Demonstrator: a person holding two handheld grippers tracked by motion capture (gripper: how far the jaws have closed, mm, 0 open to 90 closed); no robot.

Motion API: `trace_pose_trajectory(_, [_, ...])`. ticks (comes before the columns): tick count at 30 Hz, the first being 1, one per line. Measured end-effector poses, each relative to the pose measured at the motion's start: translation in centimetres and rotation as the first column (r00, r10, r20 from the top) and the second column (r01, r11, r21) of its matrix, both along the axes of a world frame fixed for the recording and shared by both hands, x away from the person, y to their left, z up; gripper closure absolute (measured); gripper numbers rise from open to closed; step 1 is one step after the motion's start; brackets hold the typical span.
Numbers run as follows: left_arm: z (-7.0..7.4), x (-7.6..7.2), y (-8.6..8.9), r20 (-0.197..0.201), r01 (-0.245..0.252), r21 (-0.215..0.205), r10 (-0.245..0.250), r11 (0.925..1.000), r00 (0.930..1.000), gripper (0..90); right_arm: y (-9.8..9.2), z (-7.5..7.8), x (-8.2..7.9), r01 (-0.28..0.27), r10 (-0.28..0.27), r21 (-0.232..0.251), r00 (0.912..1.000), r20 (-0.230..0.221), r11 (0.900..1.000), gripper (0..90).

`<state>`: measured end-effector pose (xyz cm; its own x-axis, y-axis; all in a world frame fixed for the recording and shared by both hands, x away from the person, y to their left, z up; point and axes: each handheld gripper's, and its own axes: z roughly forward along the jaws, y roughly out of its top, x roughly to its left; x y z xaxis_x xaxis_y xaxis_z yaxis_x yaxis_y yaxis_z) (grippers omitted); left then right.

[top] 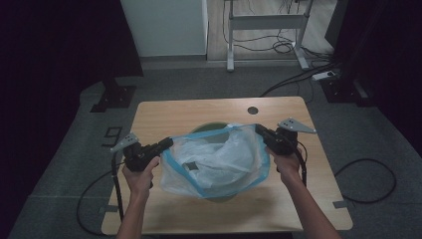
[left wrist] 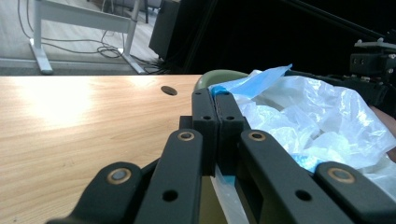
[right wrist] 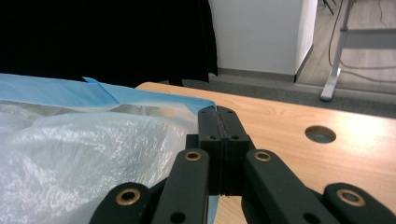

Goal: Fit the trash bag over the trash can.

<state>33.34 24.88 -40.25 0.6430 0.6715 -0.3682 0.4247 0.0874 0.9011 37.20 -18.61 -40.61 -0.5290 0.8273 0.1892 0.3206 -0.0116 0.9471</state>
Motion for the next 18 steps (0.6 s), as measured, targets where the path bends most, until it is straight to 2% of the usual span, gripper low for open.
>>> trace_pose_trajectory(5, [0.0, 0.3, 0.2, 0.001, -0.011, 0.019, 0.011, 0.9998, 0.9999, 89.0, 0.3, -0.4, 0.4, 0.005, -0.005, 0.005, 1.0, -0.006, 1.0, 86.3])
trace_pose_trajectory(11, [-0.6, 1.3, 0.2, 0.005, -0.014, 0.02, 0.014, 0.9997, 0.9999, 88.8, 0.3, -0.5, 0.8, 0.01, -0.01, 0.025, 0.9999, 0.001, 1.0, 86.0])
trace_pose_trajectory(15, [-1.4, 2.3, 0.1, -0.02, -0.036, 0.041, 0.037, 0.9985, 0.9991, 89.0, 0.5, -1.3, 1.1, 0.015, -0.015, 0.029, 0.9999, -0.009, 0.999, 85.9])
trace_pose_trajectory(18, [-1.9, 2.9, -0.1, -0.049, -0.034, 0.064, 0.037, 0.9974, 0.9981, 89.0, 0.7, -2.0, 1.4, 0.018, -0.017, 0.035, 0.9994, -0.029, 0.999, 86.0])
